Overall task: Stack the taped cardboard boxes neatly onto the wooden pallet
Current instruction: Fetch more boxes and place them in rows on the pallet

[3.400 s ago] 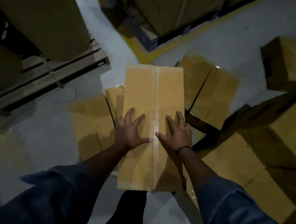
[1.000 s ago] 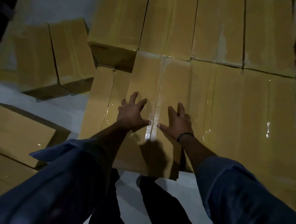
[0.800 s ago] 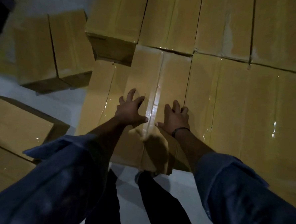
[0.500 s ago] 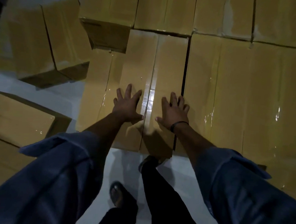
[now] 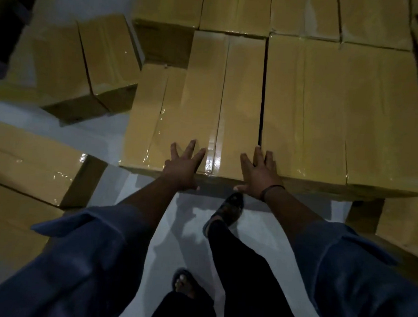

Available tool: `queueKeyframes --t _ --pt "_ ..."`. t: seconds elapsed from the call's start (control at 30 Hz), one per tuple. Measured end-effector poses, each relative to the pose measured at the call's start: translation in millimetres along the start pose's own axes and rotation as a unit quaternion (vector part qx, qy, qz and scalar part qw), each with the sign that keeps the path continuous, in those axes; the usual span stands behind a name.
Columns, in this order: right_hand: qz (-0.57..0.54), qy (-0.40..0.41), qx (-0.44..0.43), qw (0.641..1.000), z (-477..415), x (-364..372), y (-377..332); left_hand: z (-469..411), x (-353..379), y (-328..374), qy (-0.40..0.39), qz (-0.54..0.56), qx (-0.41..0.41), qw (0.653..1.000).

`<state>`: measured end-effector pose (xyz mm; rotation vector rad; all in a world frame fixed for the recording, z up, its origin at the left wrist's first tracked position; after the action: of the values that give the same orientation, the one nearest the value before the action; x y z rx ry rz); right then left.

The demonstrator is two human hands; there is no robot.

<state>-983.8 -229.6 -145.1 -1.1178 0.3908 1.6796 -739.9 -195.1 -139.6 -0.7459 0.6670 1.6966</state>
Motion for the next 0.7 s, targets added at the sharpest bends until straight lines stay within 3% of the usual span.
queueKeyframes --t 0.3,0.7 --pt "0.017 0.027 -0.001 0.999 0.3 2.8 5.7 -5.2 4.1 -3.4 0.077 0.035 0.004 0.996" --pt "0.035 0.048 0.005 0.998 -3.7 0.2 8.6 -13.7 -0.6 5.8 0.086 0.026 0.011 0.996"
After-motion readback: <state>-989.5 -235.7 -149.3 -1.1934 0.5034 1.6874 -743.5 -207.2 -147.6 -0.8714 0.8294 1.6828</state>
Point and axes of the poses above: each hand's wrist, its own z-axis away from the middle knuckle, its own x-axis out of the palm, y = z × x, the point moved 4 cm from there along -z, towards the middle knuckle, and after that the axes turned 13 degrees about -x, right-handed, at the moved point
